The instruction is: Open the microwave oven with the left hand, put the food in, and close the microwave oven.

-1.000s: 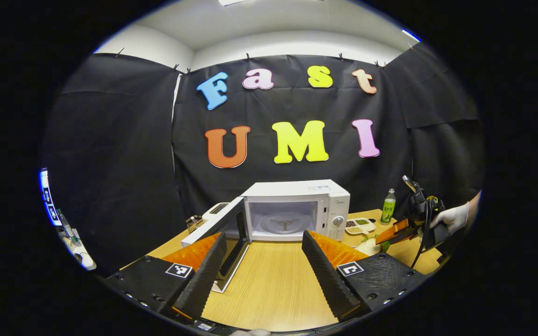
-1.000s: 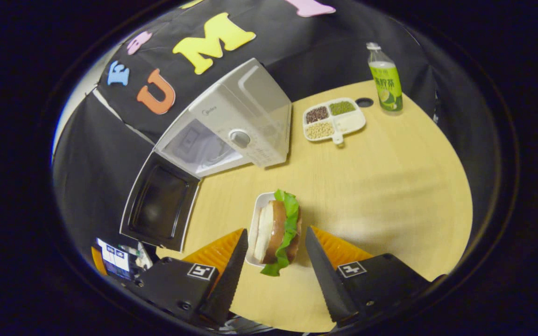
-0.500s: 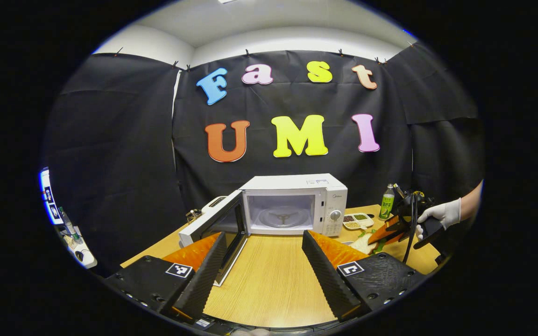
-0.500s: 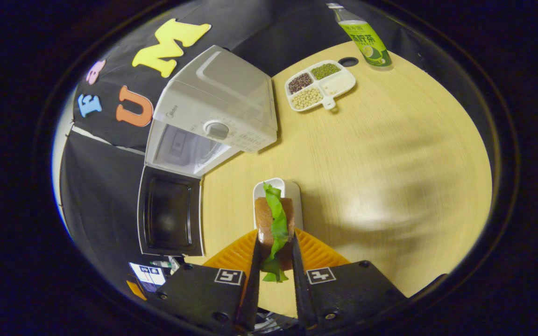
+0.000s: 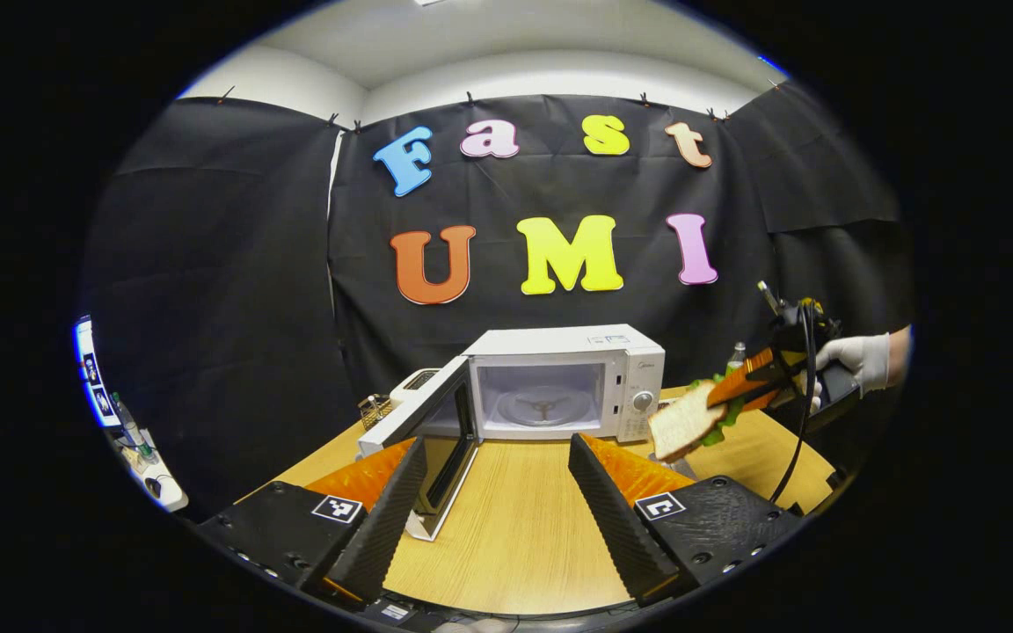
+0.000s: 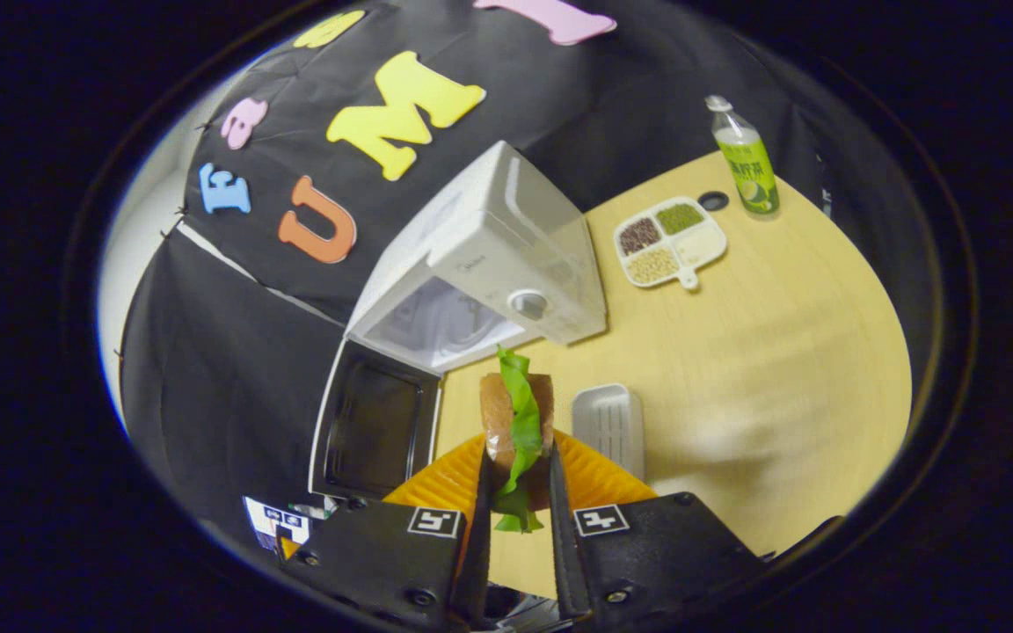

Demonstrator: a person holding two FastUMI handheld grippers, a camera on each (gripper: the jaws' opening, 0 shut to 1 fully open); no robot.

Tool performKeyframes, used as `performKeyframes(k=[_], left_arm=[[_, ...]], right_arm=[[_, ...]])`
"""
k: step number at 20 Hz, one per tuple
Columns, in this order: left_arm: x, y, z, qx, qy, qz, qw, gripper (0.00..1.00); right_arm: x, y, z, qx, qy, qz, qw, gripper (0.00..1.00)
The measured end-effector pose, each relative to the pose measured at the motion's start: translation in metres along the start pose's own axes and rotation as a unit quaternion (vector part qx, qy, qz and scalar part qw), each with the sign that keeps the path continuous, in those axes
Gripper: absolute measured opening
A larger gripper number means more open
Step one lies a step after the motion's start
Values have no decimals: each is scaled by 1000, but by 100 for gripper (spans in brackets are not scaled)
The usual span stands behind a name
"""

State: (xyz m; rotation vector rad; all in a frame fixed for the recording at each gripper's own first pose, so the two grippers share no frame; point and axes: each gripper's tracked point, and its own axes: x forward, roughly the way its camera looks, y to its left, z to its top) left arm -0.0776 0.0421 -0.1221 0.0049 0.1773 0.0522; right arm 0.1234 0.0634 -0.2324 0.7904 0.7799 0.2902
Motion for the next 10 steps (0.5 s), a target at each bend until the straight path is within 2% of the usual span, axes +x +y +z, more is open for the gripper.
performKeyframes(k=[2, 3, 5, 10], left_arm=[[-1, 7, -2, 7, 2, -3, 1000, 96], [-1, 11, -4, 9, 3, -3, 1000, 100], [-3, 22, -6, 4, 6, -3, 1000, 97], [-2, 51, -14, 1, 5, 7, 1000, 96]], right_arm=[[14, 35, 0, -11, -26, 23, 999, 33], [24, 50, -2, -18, -38, 32, 999, 34], [50, 74, -3, -17, -68, 42, 997, 33], [124, 109, -9, 52, -158, 57, 984, 33]])
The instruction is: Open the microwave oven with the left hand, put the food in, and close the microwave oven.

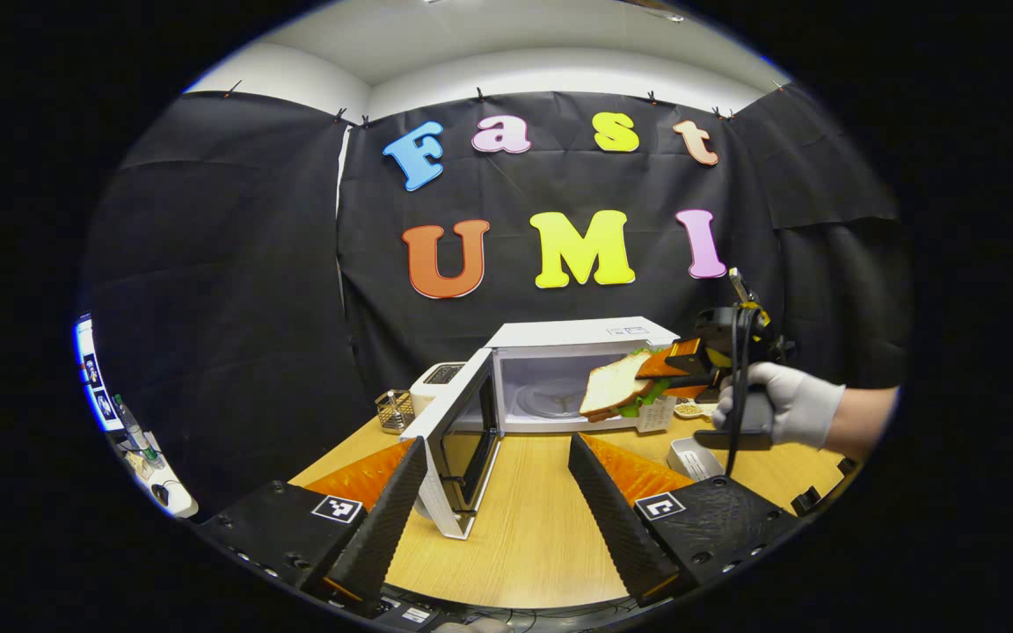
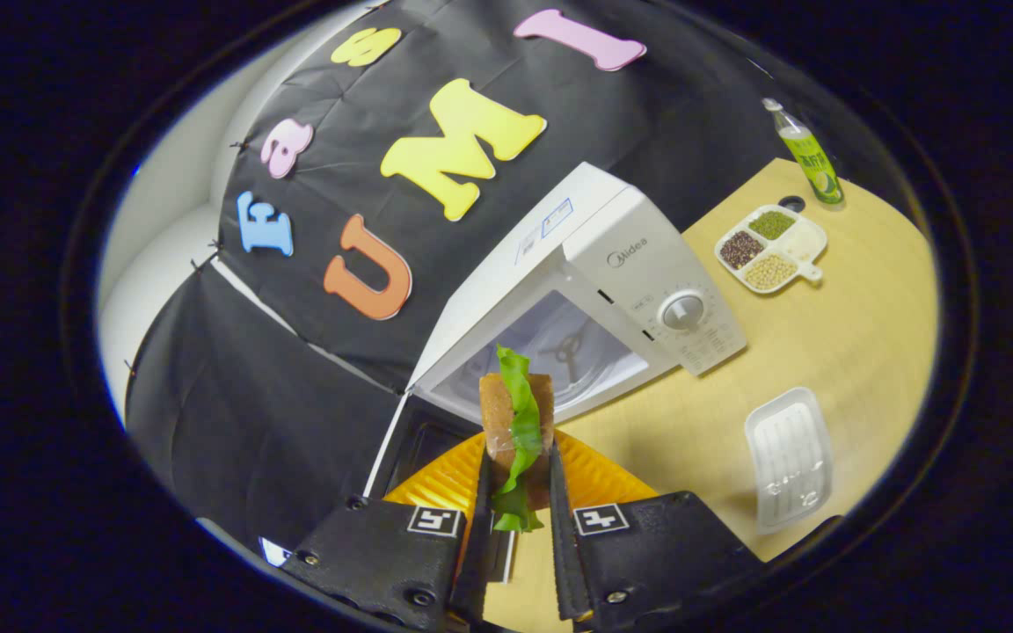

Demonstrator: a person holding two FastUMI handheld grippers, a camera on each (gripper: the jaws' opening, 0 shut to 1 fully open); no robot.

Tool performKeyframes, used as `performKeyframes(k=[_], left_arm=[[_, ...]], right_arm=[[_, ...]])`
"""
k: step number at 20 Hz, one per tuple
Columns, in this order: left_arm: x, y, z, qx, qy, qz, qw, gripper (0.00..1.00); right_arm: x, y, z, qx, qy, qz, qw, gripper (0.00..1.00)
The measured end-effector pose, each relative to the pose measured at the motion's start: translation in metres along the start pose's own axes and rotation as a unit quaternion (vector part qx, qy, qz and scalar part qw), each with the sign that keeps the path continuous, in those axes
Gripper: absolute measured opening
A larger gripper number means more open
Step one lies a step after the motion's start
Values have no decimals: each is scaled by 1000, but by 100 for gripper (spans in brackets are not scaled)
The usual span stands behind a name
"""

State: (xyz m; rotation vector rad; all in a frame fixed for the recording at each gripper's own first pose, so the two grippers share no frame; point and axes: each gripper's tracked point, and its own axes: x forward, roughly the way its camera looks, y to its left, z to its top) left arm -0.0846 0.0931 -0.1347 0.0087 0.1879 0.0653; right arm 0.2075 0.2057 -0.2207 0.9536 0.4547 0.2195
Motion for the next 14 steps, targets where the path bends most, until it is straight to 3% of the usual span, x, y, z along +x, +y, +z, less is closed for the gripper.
performKeyframes(k=[5, 9, 14], left_arm=[[2, 30, -18, 1, 11, 11, 1000, 97], [4, 51, -23, 9, 18, 22, 1000, 97], [12, 67, -31, -2, 25, 38, 999, 96]], right_arm=[[77, 2, -18, 61, -102, -18, 993, 33], [141, -7, -21, 96, -130, -39, 986, 33], [189, -25, -13, 123, -174, -63, 975, 33]])
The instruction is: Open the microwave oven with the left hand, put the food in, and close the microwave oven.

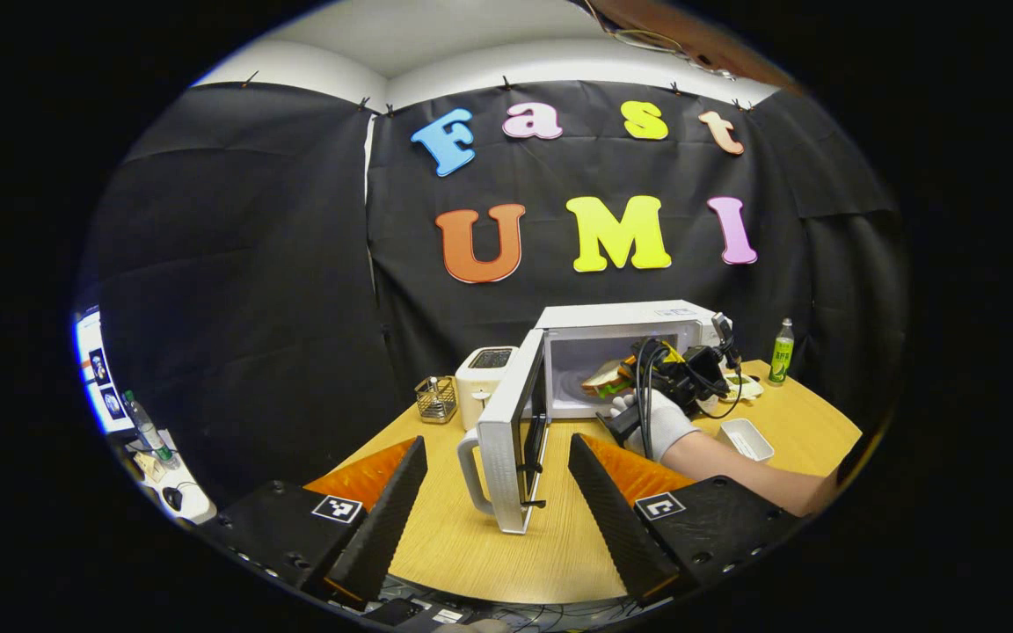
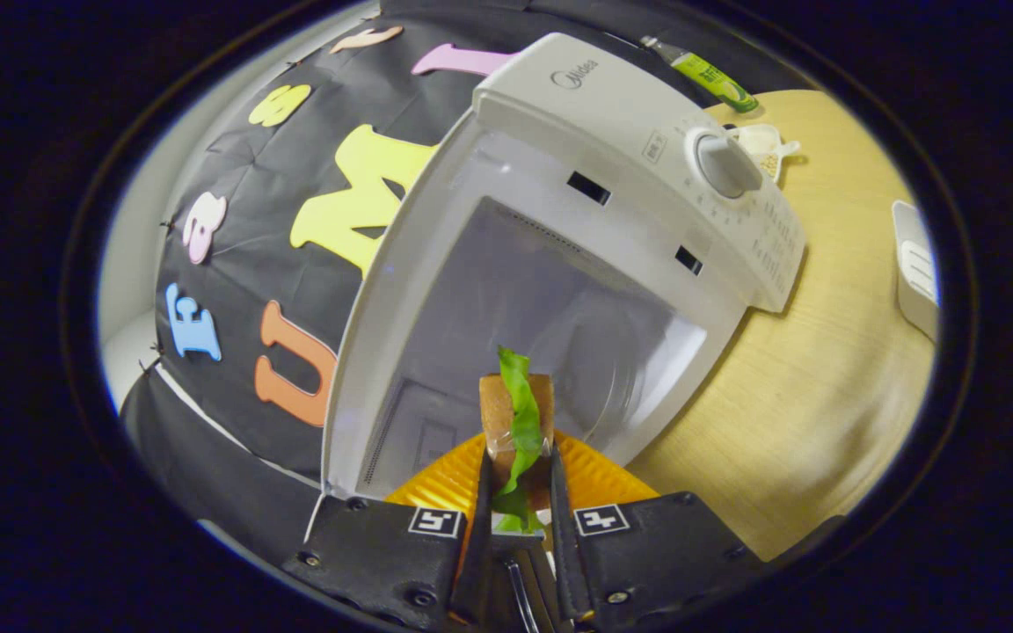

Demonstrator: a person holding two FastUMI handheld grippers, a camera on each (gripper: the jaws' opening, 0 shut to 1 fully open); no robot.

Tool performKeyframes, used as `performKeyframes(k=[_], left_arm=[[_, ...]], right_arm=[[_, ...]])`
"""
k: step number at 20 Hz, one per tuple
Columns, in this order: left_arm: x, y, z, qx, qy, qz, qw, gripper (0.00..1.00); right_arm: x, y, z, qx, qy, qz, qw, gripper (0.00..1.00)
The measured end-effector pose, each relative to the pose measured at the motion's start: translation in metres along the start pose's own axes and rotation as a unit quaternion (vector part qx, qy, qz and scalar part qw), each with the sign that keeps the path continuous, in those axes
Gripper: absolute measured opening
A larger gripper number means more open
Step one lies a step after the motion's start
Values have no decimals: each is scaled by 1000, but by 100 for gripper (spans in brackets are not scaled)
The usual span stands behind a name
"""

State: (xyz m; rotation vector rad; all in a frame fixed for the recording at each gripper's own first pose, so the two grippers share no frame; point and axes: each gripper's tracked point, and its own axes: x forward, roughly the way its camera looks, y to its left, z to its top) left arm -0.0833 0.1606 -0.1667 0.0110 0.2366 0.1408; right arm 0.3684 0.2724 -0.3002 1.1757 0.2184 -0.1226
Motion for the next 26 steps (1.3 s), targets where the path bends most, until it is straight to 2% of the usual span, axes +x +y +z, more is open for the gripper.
performKeyframes(k=[3, 4, 5, 6, 7, 8, 9, 10, 11, 12, 13, 14, 16, 17, 18, 19, 20, 21, 22, 23, 24, 26], left_arm=[[4, 7, -6, 3, 13, 5, 1000, 96], [4, 8, -7, 6, 14, 5, 1000, 96], [5, 8, -8, 8, 17, 4, 1000, 96], [7, 8, -7, 8, 16, 3, 1000, 96], [8, 7, -5, 8, 15, 1, 1000, 96], [10, 4, -4, 7, 13, -1, 1000, 96], [12, 4, -3, 7, 9, 1, 1000, 96], [14, 2, -4, 4, 11, -3, 1000, 96], [15, 2, -1, 2, 8, -4, 1000, 97], [16, 0, -2, 2, 9, -6, 1000, 96], [14, 1, 0, 1, 8, -7, 1000, 96], [14, 1, 1, -1, 4, -7, 1000, 96], [13, -1, 4, 2, 0, -7, 1000, 96], [13, -1, 6, 7, -5, -6, 1000, 96], [15, -2, 8, 9, -7, -6, 1000, 96], [15, -1, 11, 11, -13, -6, 1000, 96], [16, 1, 17, 13, -18, -4, 1000, 96], [16, 4, 20, 14, -21, -1, 1000, 96], [18, 5, 23, 12, -23, 0, 1000, 96], [17, 6, 25, 9, -27, -1, 1000, 96], [17, 7, 28, 6, -28, 1, 1000, 96], [20, 12, 29, 8, -30, 4, 1000, 96]], right_arm=[[25, -3, 1, -7, -21, 0, 1000, 34], [30, -3, 2, -15, -22, -1, 1000, 27], [33, -3, 3, -34, -29, -3, 999, 36], [39, -10, 4, -66, -34, -21, 997, 32], [38, -14, 4, -102, -36, -35, 994, 48], [38, -17, -1, -126, -29, -40, 991, 55], [31, -19, 3, -145, -30, -44, 988, 77], [26, -18, 6, -166, -40, -45, 984, 77], [20, -18, 14, -197, -53, -58, 977, 88], [15, -18, 26, -260, -74, -70, 960, 100], [14, -7, 30, -306, -84, -68, 946, 100], [19, 6, 24, -340, -70, -48, 937, 100], [13, 24, 5, -340, -28, -15, 940, 100], [6, 25, 10, -348, -34, -15, 937, 100], [-4, 25, 15, -360, -38, -15, 932, 91], [-17, 27, 17, -365, -37, -14, 930, 91], [-28, 30, 22, -370, -31, -11, 928, 100], [-41, 33, 27, -379, -27, -12, 925, 91], [-55, 39, 35, -394, -24, -5, 919, 91], [-70, 45, 46, -418, -24, 0, 908, 100], [-87, 50, 56, -442, -24, 4, 897, 91], [-122, 60, 75, -479, -15, 16, 877, 92]])
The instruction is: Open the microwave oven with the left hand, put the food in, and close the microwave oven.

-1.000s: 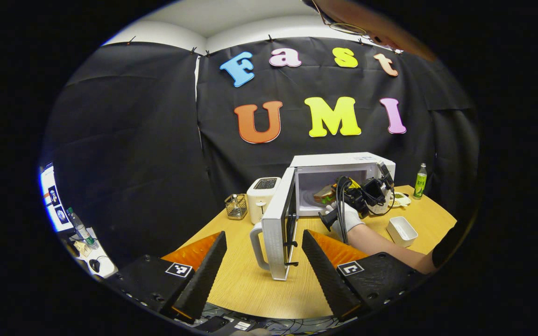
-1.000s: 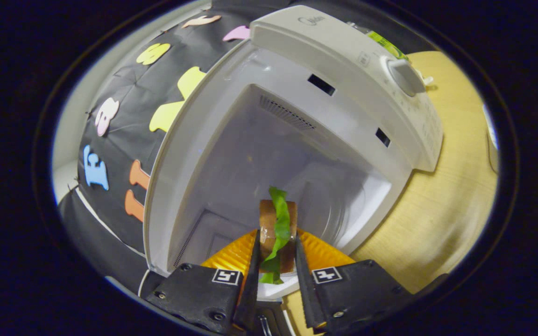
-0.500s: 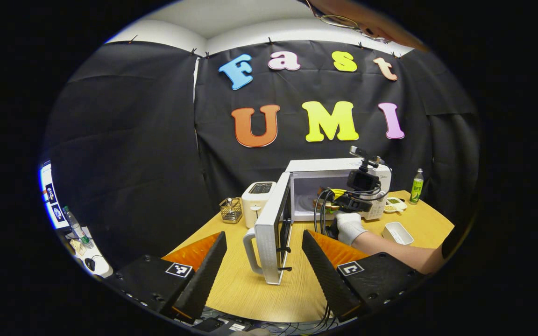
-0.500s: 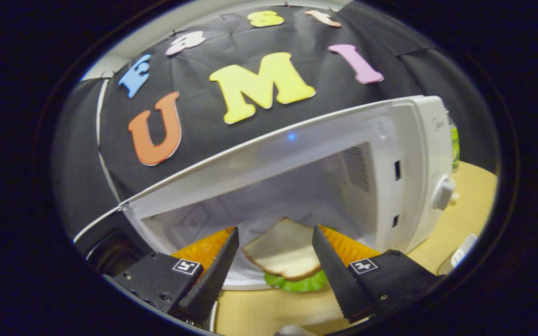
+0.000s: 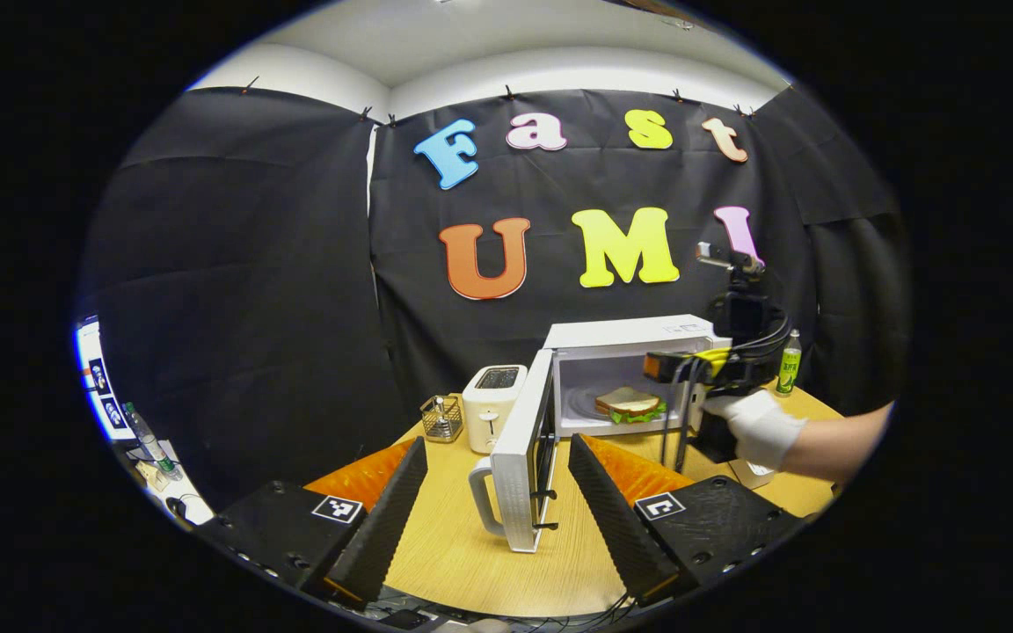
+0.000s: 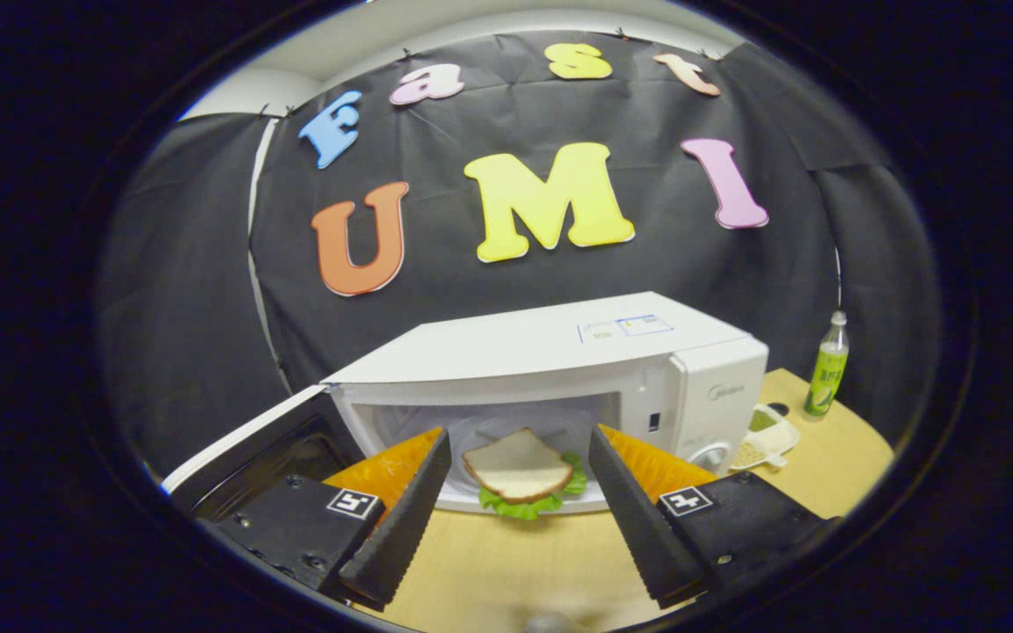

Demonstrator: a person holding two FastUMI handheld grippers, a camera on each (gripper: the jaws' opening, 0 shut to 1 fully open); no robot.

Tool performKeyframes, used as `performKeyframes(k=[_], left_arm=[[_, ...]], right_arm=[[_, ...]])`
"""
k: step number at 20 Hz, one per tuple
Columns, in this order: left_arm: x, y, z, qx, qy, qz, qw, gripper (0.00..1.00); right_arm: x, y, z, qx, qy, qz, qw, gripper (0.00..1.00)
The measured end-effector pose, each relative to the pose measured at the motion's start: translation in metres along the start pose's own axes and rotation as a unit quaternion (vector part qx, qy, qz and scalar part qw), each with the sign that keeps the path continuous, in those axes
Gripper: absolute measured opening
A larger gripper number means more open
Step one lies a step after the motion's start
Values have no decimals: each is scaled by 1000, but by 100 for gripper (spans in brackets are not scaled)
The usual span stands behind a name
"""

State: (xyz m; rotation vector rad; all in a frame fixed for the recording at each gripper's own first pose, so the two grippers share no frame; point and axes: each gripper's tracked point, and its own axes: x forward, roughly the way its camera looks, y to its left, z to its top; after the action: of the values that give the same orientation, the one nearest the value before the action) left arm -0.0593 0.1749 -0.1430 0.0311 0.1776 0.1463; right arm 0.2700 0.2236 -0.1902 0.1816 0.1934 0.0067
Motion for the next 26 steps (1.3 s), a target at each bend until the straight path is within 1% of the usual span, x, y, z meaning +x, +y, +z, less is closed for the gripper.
performKeyframes(k=[1, 2, 3, 4, 5, 6, 7, 8, 9, 10, 11, 12, 13, 14, 16, 17, 20, 21, 23, 24, 25, 26], left_arm=[[1, 2, 0, 0, 0, 2, 1000, 96], [2, 2, 0, -3, 1, 0, 1000, 96], [4, 3, 1, -6, 1, 0, 1000, 97], [5, 6, -1, -9, 3, 0, 1000, 97], [7, 8, -2, -11, 4, 2, 1000, 96], [9, 10, -4, -13, 4, 1, 1000, 96], [11, 13, -4, -13, 4, 4, 1000, 96], [13, 16, -3, -11, 3, 4, 1000, 96], [14, 19, -6, -11, 3, 7, 1000, 89], [17, 23, -9, -11, 3, 3, 1000, 91], [20, 22, -14, -13, 7, -3, 1000, 92], [22, 20, -22, -19, 14, -15, 1000, 65], [23, 27, -28, -21, 14, -11, 1000, 66], [28, 38, -32, -20, 12, 2, 1000, 34], [35, 55, -45, -22, 11, 15, 1000, 2], [40, 53, -55, -26, 19, 6, 999, 0], [60, 54, -78, -22, 31, -1, 999, 0], [66, 54, -81, -22, 27, -6, 999, 0], [79, 54, -91, -25, 37, -13, 999, 0], [84, 53, -95, -25, 40, -20, 999, 0], [90, 51, -97, -21, 39, -25, 999, 0], [95, 50, -99, -17, 41, -26, 999, 0]], right_arm=[[-19, -6, 8, -21, 3, 5, 1000, 92], [-38, -12, 17, -38, 4, 10, 999, 100], [-58, -16, 24, -53, 10, 19, 998, 92], [-79, -23, 30, -61, 18, 24, 998, 92], [-98, -30, 35, -70, 21, 32, 997, 100], [-116, -37, 41, -80, 23, 37, 996, 92], [-132, -49, 44, -90, 29, 34, 995, 100], [-147, -57, 48, -93, 34, 35, 995, 100], [-163, -65, 51, -95, 39, 35, 994, 92], [-178, -74, 54, -96, 45, 33, 994, 92], [-191, -78, 57, -98, 48, 36, 993, 100], [-203, -83, 59, -101, 49, 36, 993, 100], [-215, -89, 65, -103, 48, 32, 993, 92], [-224, -94, 70, -100, 46, 31, 993, 92], [-241, -99, 79, -85, 45, 28, 995, 92], [-247, -100, 83, -80, 44, 28, 995, 92], [-263, -111, 95, -81, 42, 16, 996, 92], [-267, -113, 98, -81, 40, 12, 996, 92], [-275, -117, 108, -73, 32, 3, 997, 92], [-279, -119, 109, -69, 33, 0, 997, 100], [-281, -121, 111, -65, 33, -4, 997, 92], [-284, -123, 114, -63, 32, -7, 998, 92]])
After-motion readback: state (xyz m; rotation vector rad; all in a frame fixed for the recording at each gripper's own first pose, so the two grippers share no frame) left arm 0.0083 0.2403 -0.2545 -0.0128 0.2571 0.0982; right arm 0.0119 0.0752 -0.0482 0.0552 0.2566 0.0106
